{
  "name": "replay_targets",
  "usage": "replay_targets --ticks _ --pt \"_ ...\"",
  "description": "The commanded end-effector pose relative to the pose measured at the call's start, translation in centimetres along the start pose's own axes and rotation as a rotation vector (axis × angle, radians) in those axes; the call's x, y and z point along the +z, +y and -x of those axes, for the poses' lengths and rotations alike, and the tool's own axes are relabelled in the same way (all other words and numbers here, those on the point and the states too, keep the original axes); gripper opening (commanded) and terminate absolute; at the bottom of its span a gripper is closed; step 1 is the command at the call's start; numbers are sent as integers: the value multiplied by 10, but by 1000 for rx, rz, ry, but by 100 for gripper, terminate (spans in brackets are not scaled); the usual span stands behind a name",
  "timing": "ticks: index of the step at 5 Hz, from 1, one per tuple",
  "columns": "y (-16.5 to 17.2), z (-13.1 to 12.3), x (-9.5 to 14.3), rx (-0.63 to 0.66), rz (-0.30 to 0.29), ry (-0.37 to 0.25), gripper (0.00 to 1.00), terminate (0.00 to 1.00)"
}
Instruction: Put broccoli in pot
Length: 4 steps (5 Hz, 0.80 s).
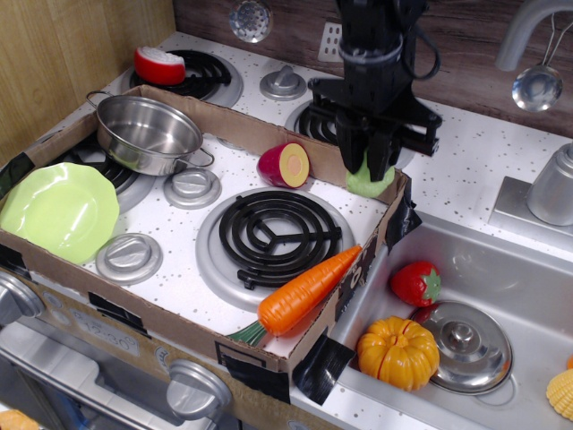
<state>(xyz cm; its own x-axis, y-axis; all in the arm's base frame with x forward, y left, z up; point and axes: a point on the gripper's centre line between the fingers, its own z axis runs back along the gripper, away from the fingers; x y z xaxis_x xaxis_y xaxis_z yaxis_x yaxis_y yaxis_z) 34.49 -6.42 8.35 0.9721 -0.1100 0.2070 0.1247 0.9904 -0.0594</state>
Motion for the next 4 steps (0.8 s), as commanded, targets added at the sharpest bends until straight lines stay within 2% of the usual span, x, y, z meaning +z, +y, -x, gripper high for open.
replay_targets --ticks 1,2,3,4 --pt "29 13 27 33 -107 -48 0 0" --pt "71 23 25 26 -183 -30 0 0" --pt "113 32 22 51 -229 5 0 0" --pt "157 41 21 70 -263 4 0 0"
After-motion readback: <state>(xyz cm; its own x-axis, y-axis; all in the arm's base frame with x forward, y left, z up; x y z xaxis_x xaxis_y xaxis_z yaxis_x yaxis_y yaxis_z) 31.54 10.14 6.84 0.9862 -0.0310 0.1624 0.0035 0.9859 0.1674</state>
